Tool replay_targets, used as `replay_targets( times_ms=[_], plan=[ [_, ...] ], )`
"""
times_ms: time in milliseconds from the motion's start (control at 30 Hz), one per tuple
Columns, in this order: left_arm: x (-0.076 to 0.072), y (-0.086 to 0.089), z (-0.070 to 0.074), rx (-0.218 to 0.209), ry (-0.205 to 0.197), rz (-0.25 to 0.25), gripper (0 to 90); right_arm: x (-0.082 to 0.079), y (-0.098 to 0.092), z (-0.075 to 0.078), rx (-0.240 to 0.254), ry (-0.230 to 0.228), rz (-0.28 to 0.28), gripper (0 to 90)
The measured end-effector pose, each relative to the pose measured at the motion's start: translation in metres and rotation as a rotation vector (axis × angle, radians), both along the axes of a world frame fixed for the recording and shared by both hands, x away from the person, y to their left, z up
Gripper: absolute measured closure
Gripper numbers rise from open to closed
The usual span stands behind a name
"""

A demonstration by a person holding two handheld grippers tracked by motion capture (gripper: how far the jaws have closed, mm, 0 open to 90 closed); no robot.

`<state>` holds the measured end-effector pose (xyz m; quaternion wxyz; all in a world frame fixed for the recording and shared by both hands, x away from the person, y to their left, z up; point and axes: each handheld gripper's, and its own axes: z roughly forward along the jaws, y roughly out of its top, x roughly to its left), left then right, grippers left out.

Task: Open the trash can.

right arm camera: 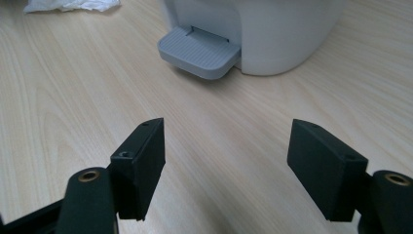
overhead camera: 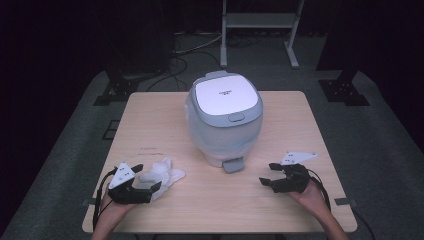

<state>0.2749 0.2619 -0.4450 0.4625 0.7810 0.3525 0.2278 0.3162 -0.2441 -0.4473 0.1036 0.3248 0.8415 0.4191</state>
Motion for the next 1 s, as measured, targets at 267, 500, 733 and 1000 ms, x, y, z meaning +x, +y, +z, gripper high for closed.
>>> replay_targets(
  times_ms=[267, 500, 733, 1000],
  plan=[
    [0.000, 0.003, 0.000, -0.005, 0.001, 0.008, 8.0, 0.008, 0.012, -0.001, -0.010, -0.001, 0.023, 29.9],
    [0.000, 0.003, 0.000, -0.003, 0.006, 0.006, 8.0, 0.014, 0.019, 0.000, -0.018, -0.002, 0.029, 29.9],
    [0.000, 0.003, 0.000, -0.004, 0.007, 0.008, 8.0, 0.018, 0.026, 0.002, -0.025, -0.006, 0.043, 30.3],
    [0.000, 0.003, 0.000, -0.007, 0.008, 0.010, 8.0, 0.024, 0.037, 0.007, -0.034, -0.012, 0.062, 31.0]
  ],
)
